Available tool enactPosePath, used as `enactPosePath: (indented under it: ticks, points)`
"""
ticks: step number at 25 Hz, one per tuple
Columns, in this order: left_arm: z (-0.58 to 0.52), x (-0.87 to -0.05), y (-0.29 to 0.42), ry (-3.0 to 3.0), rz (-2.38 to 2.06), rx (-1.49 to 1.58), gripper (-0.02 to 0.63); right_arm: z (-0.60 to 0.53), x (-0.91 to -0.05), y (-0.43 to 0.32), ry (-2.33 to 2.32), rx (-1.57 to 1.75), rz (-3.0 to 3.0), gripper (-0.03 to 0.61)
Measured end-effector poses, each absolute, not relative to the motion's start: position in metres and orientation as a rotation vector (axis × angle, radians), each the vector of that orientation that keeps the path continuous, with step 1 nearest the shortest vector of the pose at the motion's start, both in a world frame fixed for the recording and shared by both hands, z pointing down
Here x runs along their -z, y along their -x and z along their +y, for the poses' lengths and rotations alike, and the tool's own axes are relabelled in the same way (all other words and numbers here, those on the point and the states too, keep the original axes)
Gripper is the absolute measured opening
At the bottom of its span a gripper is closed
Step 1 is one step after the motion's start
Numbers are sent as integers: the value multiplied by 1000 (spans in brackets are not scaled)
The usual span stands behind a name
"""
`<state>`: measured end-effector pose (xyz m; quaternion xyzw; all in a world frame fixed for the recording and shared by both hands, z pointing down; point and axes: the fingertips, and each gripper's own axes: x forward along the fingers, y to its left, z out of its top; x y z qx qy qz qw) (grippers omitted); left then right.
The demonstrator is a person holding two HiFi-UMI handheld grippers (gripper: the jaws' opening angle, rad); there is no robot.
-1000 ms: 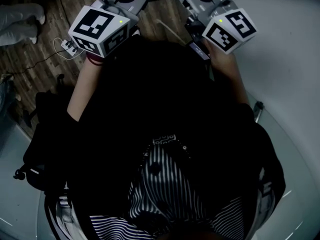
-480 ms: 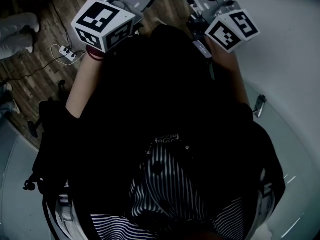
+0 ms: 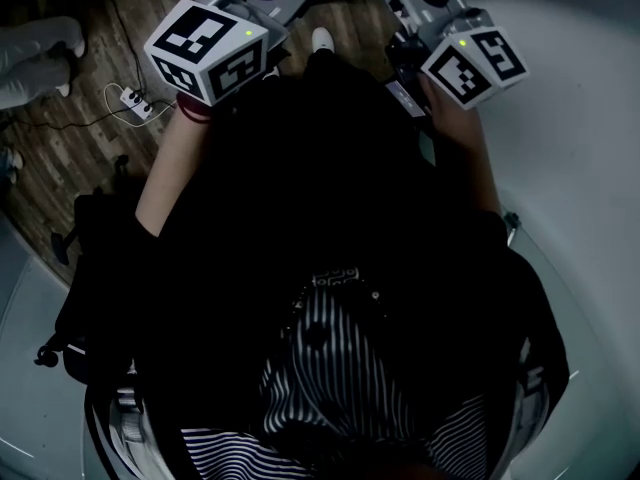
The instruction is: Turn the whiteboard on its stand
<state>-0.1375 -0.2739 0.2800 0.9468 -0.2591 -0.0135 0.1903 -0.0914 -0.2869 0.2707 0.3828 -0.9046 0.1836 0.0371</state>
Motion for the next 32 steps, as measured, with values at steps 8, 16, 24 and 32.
enactPosePath:
  ticks: [8,16,24,32]
  points:
    - [-291,-278,85,-2700,-707,-22,-15,-304,-273,48,-1179,-540,-2773,2]
    - [-302,-276,44,-2698,-683,-34,-15,-309,-271,-6,-1352,-453,-2681,2]
    - [-314,-269,25,-2746,-649,-43,-15,-337,-246,-53,-1532,-354,-2612,3]
    - [-324,-268,27,-2744,-671,-27,-14,-343,-255,-61,-1559,-379,-2575,60]
